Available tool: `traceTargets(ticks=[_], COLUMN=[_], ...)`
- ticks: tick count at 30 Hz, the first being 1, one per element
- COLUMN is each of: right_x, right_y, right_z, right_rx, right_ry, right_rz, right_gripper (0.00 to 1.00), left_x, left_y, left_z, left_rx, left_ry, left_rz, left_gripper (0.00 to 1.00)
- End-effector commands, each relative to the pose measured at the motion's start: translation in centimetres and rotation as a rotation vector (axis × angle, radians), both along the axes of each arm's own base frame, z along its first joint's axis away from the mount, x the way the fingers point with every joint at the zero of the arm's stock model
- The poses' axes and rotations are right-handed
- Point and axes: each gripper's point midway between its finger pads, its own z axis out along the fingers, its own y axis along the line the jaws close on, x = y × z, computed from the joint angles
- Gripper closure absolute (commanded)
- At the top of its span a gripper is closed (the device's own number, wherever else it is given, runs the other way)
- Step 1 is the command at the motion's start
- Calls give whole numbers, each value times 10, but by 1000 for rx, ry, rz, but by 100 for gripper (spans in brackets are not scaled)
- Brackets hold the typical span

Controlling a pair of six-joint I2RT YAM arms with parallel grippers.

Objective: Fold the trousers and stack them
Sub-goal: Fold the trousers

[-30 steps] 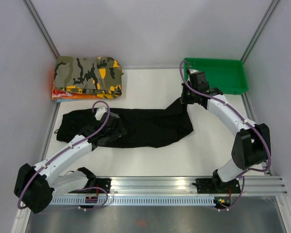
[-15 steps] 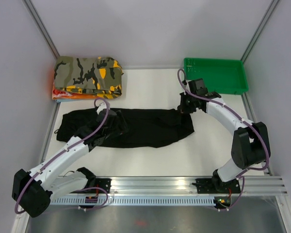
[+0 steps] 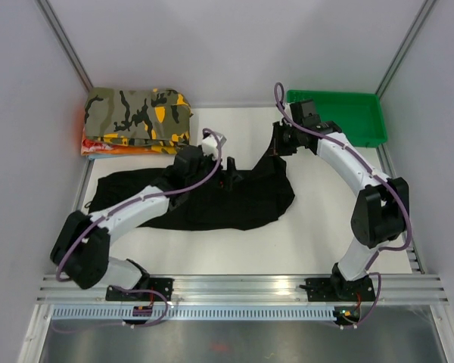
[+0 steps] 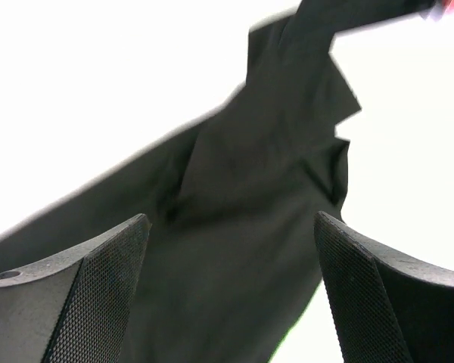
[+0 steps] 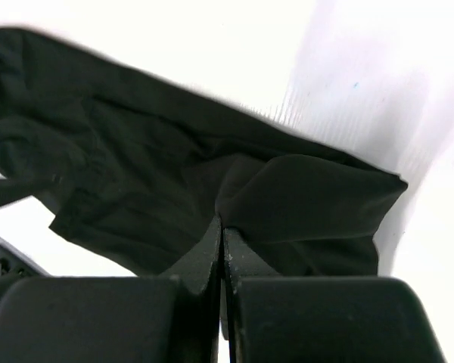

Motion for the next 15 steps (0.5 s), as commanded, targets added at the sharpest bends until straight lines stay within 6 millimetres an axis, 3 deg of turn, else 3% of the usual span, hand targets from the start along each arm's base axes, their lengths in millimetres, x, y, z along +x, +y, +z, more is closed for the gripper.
traceTargets(ticks=[1,7,15], right_x=[-4,-2,0], right_y=[8,9,8], right_z=[14,23,24], right_rx=[47,42,35], right_ry=[8,-4,-6], right_rz=[26,40,35], right_gripper=[100,100,100], left_x=[29,28,16], left_y=[-41,-73,-73], left_z=[38,16,-26], left_rx=[-10,-30,27], left_ry=[-261,-249,-198], left_rz=[-164,-296,-362], left_gripper=[6,8,10])
